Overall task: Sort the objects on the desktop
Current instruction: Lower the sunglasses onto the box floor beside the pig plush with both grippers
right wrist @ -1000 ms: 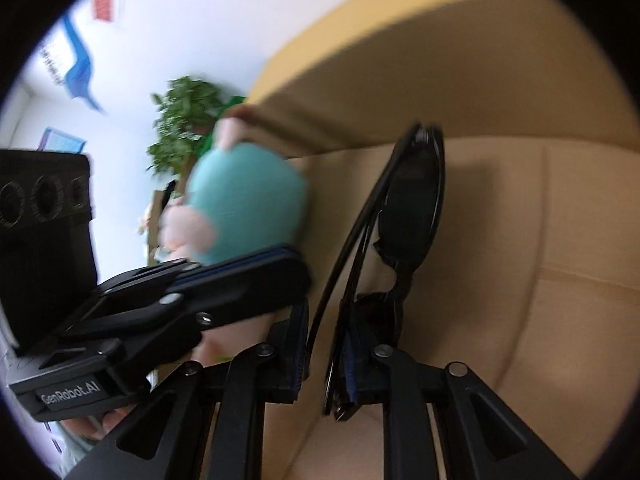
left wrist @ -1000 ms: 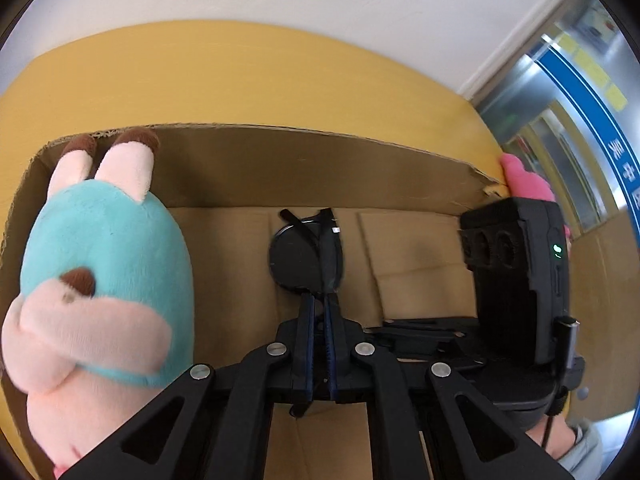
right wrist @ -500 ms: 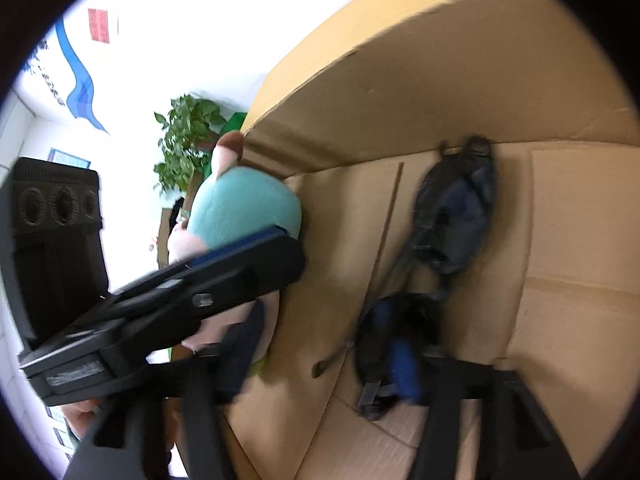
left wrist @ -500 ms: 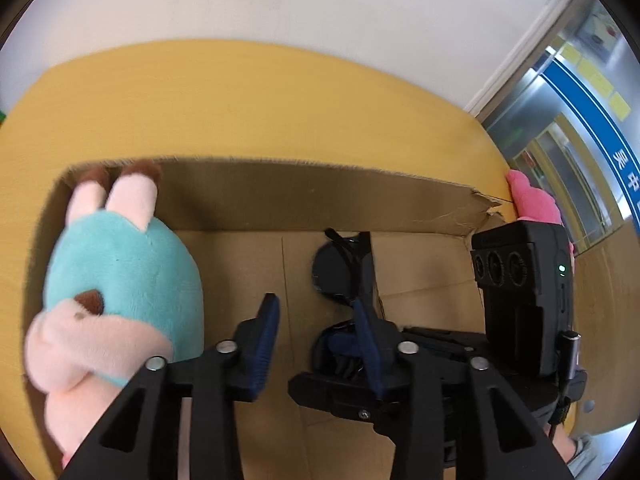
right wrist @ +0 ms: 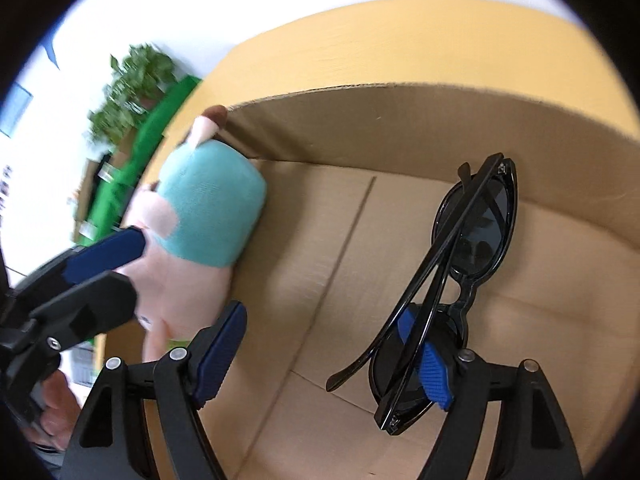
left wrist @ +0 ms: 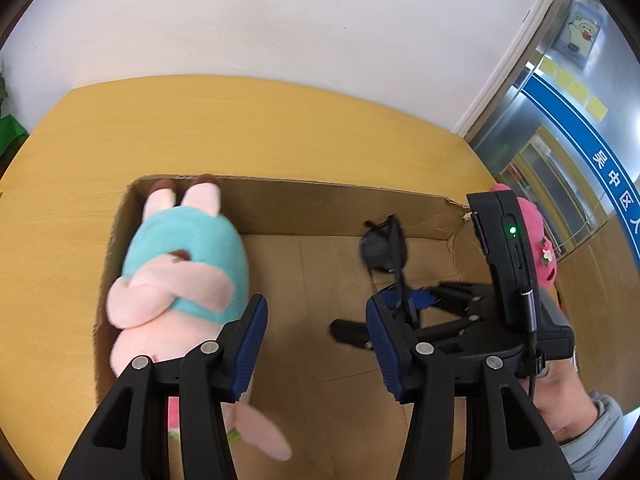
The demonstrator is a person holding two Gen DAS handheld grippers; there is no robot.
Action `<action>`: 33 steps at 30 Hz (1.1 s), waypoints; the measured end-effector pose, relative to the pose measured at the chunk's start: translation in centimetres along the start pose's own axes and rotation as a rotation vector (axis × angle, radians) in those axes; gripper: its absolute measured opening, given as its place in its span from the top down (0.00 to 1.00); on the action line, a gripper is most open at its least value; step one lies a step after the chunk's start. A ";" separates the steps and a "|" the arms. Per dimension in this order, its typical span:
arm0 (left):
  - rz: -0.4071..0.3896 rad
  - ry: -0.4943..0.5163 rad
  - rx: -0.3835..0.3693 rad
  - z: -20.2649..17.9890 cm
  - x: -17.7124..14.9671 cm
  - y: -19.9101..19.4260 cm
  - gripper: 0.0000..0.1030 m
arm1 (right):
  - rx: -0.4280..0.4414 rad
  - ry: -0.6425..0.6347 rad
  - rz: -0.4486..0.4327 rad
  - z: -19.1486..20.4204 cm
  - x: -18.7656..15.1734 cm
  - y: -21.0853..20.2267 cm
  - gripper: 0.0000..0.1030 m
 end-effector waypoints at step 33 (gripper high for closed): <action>0.338 0.075 -0.100 -6.3 -3.2 15.2 0.46 | 0.341 0.008 -0.014 -3.2 -3.7 0.6 0.27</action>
Point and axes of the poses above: each gripper's, at about its wrist camera, not at the fingertips, and y roughly the way its jaws point, z to its left, x to its top, the point moved 2 cm from there along y, roughly the way its jaws point, and after that the axes turned 14 degrees about -z, right-handed, at the moved point
